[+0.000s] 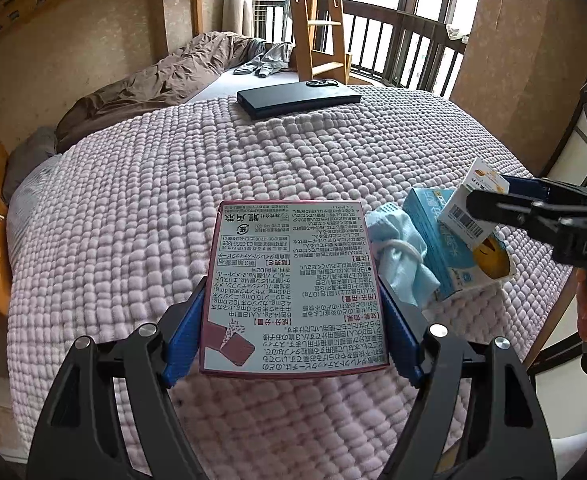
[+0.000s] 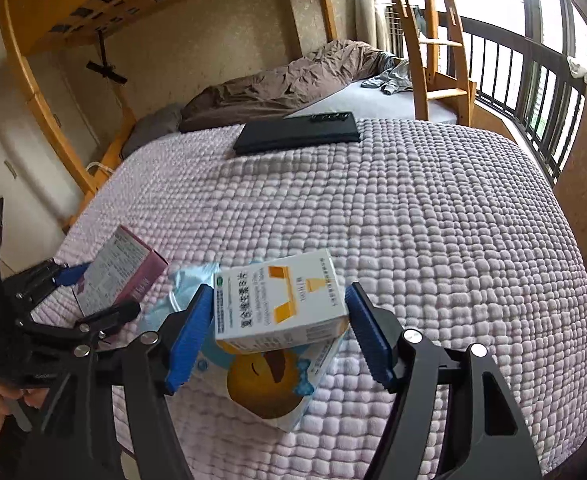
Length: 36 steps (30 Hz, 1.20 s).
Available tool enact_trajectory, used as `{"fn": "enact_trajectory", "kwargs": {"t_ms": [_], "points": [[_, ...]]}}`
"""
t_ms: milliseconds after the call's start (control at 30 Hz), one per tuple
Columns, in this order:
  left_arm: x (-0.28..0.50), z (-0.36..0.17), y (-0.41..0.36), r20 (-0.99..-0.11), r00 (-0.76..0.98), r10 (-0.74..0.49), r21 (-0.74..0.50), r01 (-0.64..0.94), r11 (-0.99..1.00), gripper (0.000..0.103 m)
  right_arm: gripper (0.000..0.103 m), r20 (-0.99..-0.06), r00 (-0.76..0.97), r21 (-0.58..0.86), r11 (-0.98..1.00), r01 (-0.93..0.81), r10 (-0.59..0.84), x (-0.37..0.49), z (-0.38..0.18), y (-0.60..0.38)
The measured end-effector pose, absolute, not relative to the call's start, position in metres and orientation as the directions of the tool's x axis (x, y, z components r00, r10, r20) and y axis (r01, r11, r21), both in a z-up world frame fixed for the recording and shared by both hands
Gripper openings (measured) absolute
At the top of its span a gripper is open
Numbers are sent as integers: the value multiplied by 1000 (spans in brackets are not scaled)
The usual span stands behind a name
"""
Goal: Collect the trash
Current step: 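Carry both boxes in the grippers over the white bin opening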
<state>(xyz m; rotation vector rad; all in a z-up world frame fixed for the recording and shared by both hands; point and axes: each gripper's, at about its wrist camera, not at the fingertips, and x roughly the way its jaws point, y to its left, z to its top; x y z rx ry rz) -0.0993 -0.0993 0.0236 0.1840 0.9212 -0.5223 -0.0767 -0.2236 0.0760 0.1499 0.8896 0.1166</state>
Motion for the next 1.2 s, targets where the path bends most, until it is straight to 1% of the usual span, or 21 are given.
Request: {"fn": "enact_trajectory", "kwargs": {"t_ms": [200, 233, 267, 300, 567, 1067, 1200], "points": [[-104, 24, -95, -800, 489, -348, -76, 492, 867, 79, 69, -781, 609, 142, 989, -47, 141, -75, 67, -217], [-106, 25, -94, -798, 492, -348, -76, 491, 868, 79, 68, -783, 606, 141, 989, -48, 141, -75, 65, -217], [-106, 26, -94, -797, 492, -349, -77, 491, 868, 79, 64, -782, 608, 138, 989, -47, 138, -75, 65, -218], [-107, 27, -93, -796, 492, -351, -79, 491, 868, 79, 64, -779, 611, 139, 989, -47, 139, -76, 66, -219], [-119, 34, -91, -795, 483, -366, -103, 488, 867, 79, 64, -756, 636, 154, 986, -58, 155, -96, 79, -224], [-157, 42, -88, -795, 463, -392, -145, 482, 864, 79, 64, -751, 625, 209, 975, -78, 211, -156, 90, -227], [-169, 45, -88, -795, 464, -389, -136, 490, 861, 79, 64, -753, 619, 216, 972, -90, 224, -172, 91, -225]]}}
